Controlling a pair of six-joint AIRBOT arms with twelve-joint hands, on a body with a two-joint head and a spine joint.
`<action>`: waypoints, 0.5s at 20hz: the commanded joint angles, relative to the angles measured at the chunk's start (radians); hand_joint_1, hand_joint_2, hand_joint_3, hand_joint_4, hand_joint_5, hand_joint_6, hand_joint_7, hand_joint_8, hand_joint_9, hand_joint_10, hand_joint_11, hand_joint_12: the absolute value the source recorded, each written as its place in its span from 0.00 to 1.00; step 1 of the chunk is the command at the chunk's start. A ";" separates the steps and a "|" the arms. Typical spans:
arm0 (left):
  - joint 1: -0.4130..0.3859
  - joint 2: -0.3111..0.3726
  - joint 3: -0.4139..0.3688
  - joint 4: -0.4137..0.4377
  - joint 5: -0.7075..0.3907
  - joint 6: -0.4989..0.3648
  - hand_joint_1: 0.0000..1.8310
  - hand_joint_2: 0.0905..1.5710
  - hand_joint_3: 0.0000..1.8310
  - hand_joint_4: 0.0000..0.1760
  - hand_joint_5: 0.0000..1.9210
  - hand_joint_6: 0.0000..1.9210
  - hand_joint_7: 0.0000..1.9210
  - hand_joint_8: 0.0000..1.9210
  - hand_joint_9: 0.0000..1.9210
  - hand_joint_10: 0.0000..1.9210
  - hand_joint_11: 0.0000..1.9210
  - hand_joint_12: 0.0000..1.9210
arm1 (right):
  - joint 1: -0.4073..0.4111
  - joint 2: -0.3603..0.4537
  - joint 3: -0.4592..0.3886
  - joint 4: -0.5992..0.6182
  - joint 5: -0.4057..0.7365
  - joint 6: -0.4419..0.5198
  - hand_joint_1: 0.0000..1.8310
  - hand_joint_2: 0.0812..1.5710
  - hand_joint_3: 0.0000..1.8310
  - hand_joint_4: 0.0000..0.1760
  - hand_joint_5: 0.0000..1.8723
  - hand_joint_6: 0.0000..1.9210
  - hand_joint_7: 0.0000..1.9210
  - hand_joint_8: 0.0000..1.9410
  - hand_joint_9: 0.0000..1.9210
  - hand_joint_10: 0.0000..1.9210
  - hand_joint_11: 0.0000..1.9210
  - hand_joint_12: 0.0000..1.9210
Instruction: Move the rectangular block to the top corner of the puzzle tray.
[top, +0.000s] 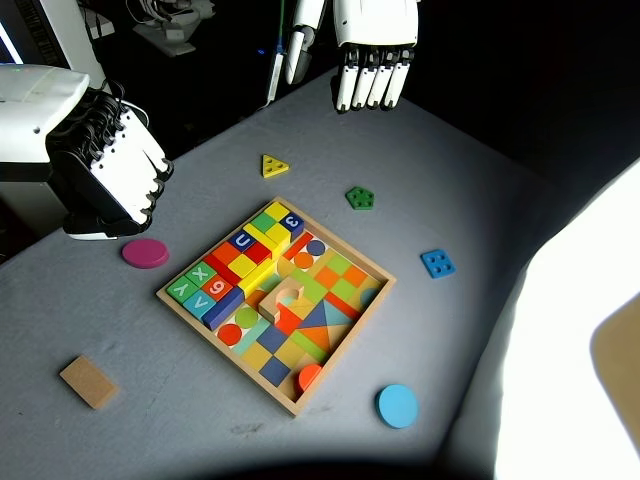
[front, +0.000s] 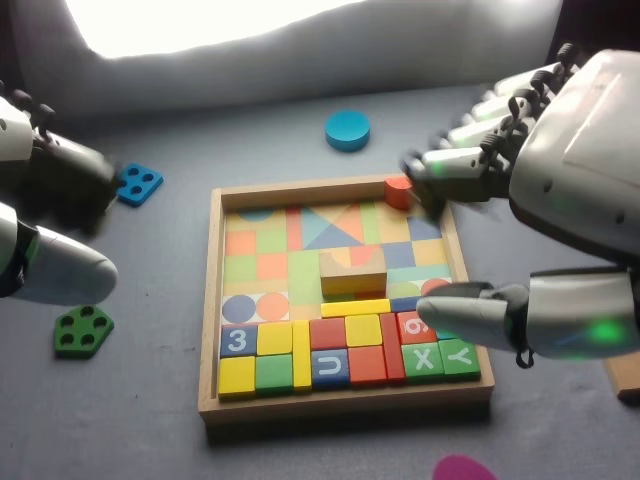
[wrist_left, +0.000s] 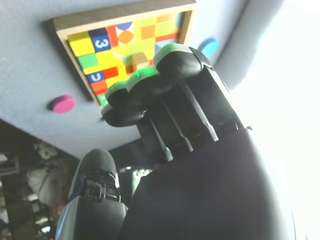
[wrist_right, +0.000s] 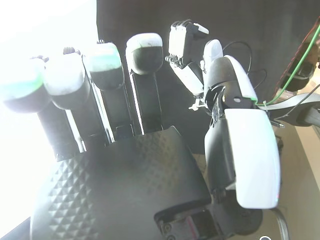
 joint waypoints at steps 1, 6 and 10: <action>-0.010 0.000 0.003 0.010 0.086 -0.001 0.00 0.67 0.01 0.00 0.04 0.00 0.06 0.00 0.06 0.00 0.00 0.22 | 0.009 0.005 -0.004 -0.006 0.112 -0.003 0.01 0.73 0.01 0.00 0.12 0.03 0.13 0.00 0.07 0.04 0.00 0.30; -0.010 0.000 0.002 0.010 0.086 -0.001 0.00 0.67 0.00 0.00 0.02 0.00 0.04 0.00 0.05 0.00 0.00 0.25 | 0.006 0.005 -0.003 0.006 0.112 -0.023 0.00 0.75 0.00 0.00 0.14 0.01 0.11 0.00 0.08 0.01 0.00 0.20; -0.010 0.000 0.003 0.010 0.086 -0.001 0.00 0.67 0.00 0.00 0.02 0.00 0.04 0.00 0.05 0.00 0.00 0.21 | 0.003 -0.026 0.023 0.187 0.118 -0.177 0.01 0.75 0.00 0.00 0.16 0.01 0.12 0.00 0.08 0.01 0.00 0.24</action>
